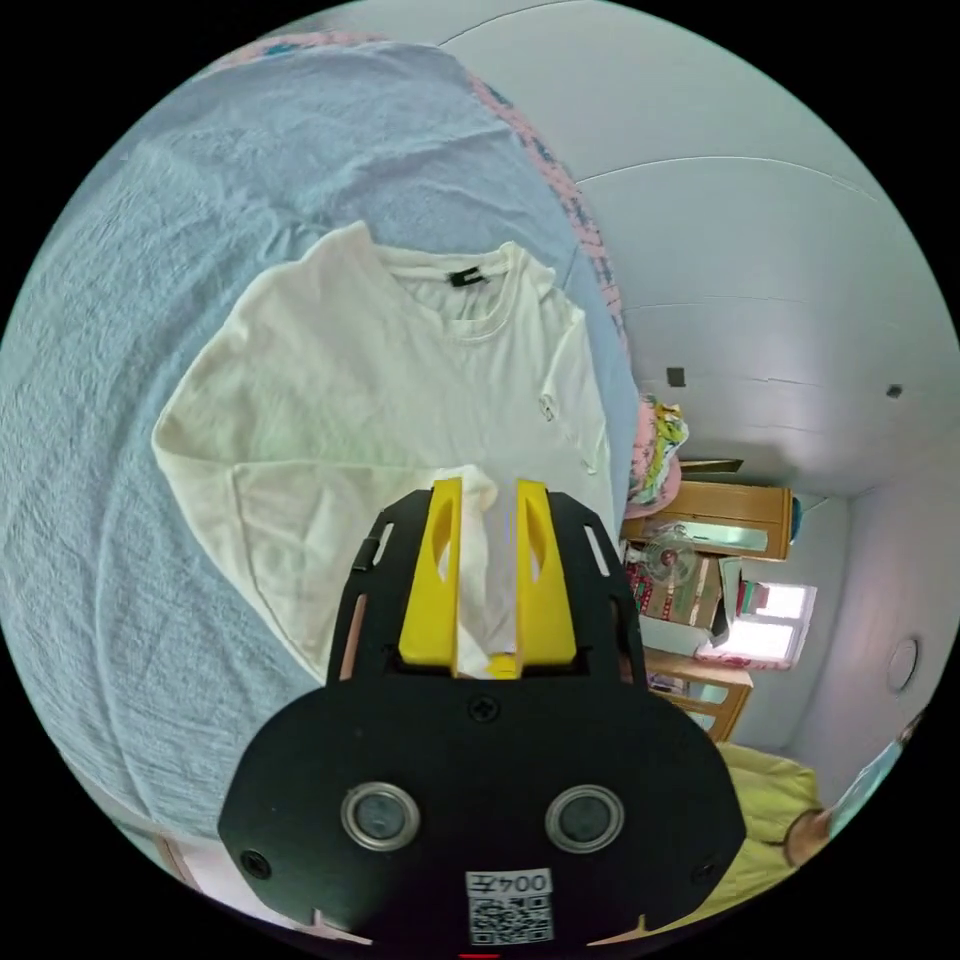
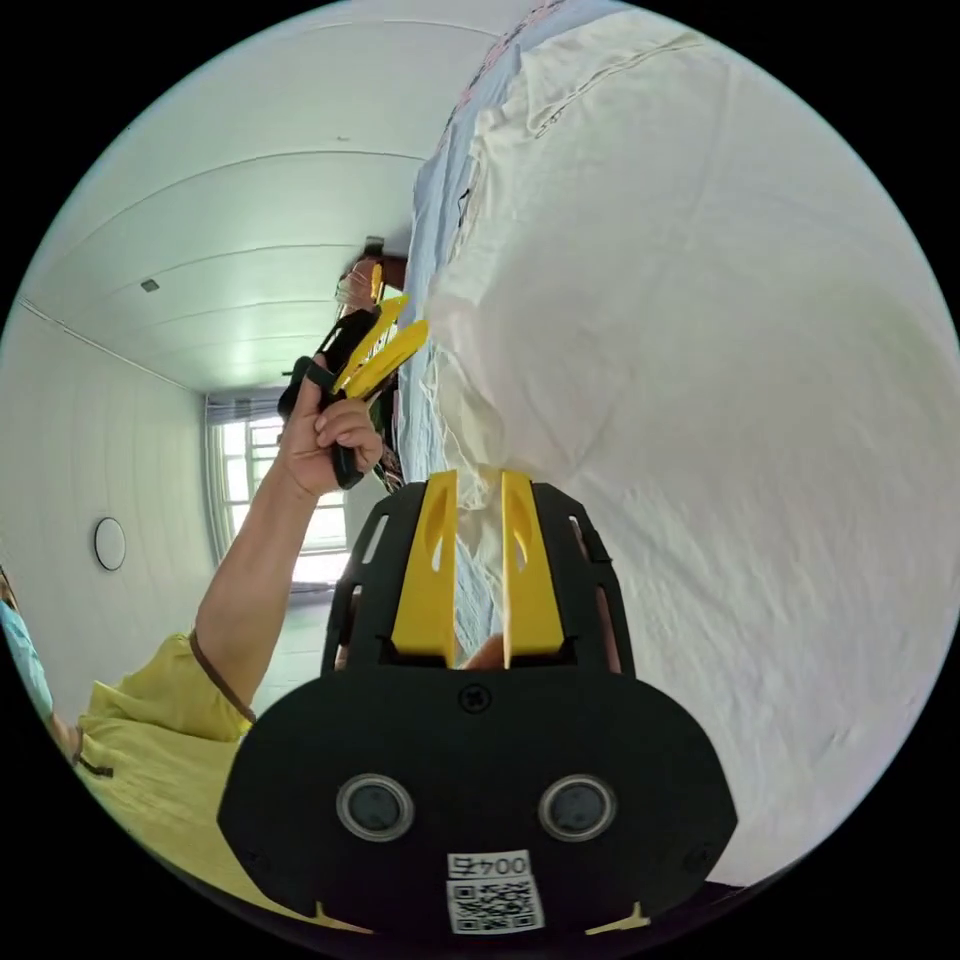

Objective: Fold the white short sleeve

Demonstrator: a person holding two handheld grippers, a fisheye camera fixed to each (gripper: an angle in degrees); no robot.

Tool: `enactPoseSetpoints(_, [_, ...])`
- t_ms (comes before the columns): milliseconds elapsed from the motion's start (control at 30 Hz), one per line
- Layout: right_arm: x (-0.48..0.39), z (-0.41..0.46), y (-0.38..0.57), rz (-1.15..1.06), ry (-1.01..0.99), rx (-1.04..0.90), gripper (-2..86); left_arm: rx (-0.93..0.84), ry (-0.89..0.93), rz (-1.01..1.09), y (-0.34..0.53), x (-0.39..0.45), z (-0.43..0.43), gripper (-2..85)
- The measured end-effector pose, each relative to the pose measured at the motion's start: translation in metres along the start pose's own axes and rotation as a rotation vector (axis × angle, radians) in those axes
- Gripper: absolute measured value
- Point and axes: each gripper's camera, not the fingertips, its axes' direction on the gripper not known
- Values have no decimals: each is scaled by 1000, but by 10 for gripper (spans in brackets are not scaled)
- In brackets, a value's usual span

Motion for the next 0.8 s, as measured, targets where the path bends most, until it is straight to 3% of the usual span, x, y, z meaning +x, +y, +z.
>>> enactPoseSetpoints(100, [-15,-20,9,-21,61,42,77,134,-2,141,18,21,-22,60])
enactPoseSetpoints(233, [-58,-23,25,-164,194,62,76,273,-267,356,54,32,-57,42])
enactPoseSetpoints(367, [-102,21,45,-304,252,-13,75,121,-459,562,70,29,-39,48])
enactPoseSetpoints(533, [-122,78,62,-327,276,-65,77,-81,-610,802,77,42,14,79])
enactPoseSetpoints(800, [-128,124,80,-294,307,-35,109,-311,-583,960,66,64,79,113])
